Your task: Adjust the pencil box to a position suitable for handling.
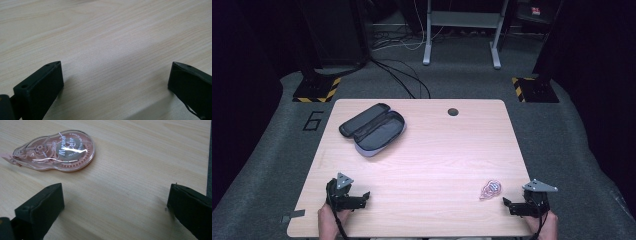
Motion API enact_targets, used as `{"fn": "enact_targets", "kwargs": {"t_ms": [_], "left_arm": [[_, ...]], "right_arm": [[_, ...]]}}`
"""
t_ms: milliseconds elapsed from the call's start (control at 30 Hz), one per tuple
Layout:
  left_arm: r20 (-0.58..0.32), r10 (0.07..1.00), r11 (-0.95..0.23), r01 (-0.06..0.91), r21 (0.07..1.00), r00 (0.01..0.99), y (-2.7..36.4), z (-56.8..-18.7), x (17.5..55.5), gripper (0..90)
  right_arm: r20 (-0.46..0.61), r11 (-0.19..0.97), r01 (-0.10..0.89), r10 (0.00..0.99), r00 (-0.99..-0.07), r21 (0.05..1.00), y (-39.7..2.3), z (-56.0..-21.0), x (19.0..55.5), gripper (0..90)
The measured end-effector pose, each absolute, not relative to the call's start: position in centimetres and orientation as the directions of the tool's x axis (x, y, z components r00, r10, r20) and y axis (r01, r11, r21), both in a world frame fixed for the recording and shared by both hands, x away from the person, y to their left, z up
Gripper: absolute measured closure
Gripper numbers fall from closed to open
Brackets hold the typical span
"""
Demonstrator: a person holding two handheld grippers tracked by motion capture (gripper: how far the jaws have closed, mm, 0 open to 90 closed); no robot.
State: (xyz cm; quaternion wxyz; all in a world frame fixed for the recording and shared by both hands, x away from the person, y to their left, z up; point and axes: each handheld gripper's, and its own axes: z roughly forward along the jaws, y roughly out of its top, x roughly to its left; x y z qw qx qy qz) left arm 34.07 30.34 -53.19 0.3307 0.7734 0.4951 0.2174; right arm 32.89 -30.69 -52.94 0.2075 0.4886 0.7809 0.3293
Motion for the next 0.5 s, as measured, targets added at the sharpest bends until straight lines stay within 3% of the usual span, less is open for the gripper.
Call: {"fn": "enact_targets", "kwargs": {"t_ms": [500], "left_arm": [[0.011, 0.911, -0.291, 0.624, 0.725, 0.412, 30.31, -53.16, 34.09, 0.2]], "right_arm": [[0.008, 0.291, 0.619, 0.901, -0.433, 0.73, -30.76, -52.69, 32.69, 0.0]]}}
